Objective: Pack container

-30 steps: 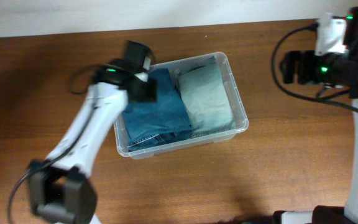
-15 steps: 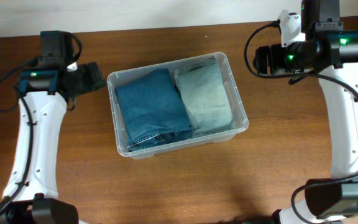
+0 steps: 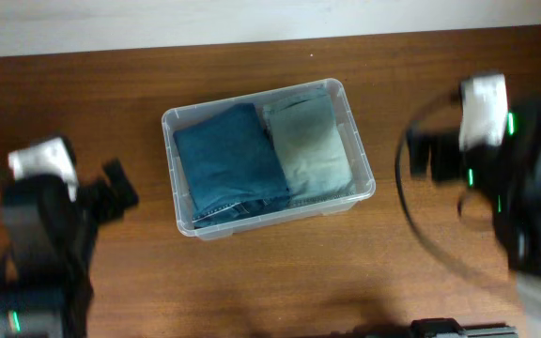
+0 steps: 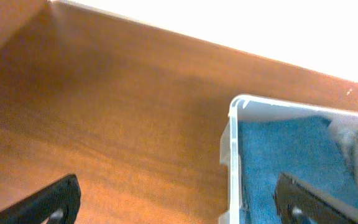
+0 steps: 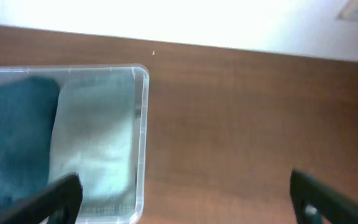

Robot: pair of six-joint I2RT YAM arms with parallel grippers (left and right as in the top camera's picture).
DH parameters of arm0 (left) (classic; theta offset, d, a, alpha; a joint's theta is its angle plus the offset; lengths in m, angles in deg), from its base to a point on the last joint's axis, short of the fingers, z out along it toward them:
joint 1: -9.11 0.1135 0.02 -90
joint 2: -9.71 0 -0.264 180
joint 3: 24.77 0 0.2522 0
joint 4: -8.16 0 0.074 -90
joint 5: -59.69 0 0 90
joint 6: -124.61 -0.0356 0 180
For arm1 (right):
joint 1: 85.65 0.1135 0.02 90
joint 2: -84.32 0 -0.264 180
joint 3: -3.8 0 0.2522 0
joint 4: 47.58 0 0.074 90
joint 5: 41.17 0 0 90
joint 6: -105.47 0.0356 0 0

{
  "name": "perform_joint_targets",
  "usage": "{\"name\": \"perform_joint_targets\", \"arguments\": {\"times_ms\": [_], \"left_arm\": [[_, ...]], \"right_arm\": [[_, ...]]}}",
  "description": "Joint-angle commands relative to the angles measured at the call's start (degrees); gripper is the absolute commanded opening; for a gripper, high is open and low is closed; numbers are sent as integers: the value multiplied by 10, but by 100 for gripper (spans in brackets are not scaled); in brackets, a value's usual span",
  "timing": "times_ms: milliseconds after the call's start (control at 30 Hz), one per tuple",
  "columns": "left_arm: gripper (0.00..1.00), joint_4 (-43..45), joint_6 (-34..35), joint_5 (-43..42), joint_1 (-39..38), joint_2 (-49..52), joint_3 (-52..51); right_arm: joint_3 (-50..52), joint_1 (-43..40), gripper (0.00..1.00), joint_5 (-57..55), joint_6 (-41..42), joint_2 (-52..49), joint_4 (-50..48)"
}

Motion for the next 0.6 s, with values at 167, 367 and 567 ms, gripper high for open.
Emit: {"name": "perform_joint_targets", "arguments": {"times_ms": [167,367,567], "left_arm": [[99,-11,21,-4,0,-214,-166],[99,-151,21,-4,0,-239,-166],[99,-200,21,-4,0,-239,-166]], "right_arm": [[269,3,98,-29,8,306,-55],[321,3,98,-29,8,399,86],[321,3,98,-29,8,399,121]]}}
